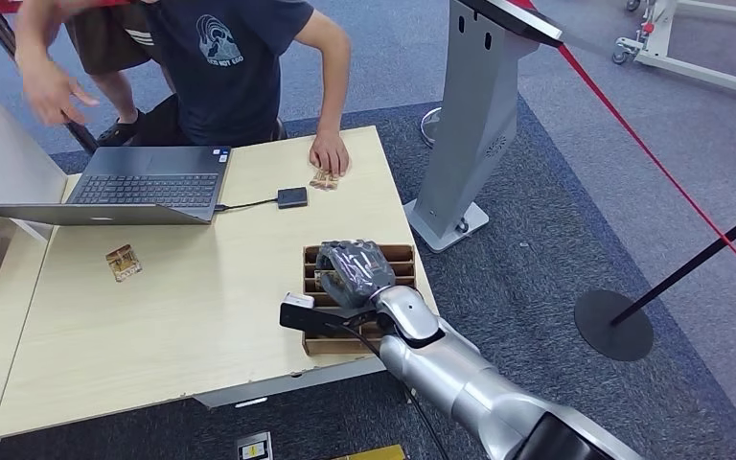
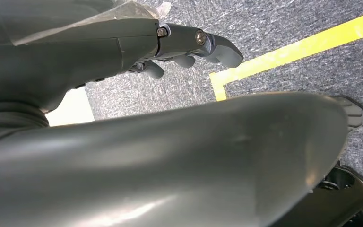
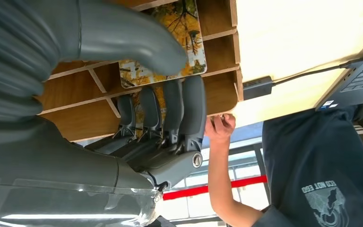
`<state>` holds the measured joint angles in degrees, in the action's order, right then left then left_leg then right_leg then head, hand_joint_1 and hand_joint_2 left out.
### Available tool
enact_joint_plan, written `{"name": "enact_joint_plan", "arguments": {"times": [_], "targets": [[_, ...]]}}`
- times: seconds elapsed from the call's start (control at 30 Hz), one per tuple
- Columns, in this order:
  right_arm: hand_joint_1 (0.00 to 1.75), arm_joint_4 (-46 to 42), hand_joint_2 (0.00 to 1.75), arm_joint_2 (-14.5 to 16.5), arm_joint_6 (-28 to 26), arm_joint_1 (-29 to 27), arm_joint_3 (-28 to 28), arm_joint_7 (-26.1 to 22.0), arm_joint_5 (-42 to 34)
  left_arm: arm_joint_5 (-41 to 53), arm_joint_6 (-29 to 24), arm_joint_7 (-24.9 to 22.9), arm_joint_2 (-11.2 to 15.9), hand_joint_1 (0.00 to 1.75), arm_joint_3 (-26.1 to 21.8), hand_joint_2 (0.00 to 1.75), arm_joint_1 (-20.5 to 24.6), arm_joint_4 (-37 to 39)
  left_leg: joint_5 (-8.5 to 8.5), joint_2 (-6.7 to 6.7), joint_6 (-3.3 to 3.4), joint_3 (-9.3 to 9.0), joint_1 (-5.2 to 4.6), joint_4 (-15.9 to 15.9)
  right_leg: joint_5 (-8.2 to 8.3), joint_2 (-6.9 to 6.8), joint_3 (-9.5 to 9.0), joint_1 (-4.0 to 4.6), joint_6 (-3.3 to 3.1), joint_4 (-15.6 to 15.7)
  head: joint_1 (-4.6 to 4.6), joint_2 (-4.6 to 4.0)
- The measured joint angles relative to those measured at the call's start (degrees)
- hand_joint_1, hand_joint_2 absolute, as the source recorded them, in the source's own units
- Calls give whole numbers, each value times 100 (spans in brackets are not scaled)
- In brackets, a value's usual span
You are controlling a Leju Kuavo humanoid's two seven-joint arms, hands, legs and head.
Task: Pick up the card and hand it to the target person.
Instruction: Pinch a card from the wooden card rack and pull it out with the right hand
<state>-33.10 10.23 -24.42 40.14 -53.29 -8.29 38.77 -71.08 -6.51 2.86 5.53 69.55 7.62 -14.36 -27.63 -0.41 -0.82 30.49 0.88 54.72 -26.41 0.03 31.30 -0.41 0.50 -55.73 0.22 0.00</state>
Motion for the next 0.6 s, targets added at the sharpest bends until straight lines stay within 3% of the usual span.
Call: {"name": "enact_joint_plan", "arguments": {"times": [0.27,0.6], "targets": [[159,19,175,8,35,30,-2,21,11,-9,-10,0,0,0,0,0,0,0,0,-1,0,1,0,0,0,0,0,0,0,0,1,0],[175,33,175,8,54,76,-1,7,-23,-11,6,1,0,0,0,0,0,0,-1,-1,1,1,0,0,-3,0,0,0,4,1,1,0]]}}
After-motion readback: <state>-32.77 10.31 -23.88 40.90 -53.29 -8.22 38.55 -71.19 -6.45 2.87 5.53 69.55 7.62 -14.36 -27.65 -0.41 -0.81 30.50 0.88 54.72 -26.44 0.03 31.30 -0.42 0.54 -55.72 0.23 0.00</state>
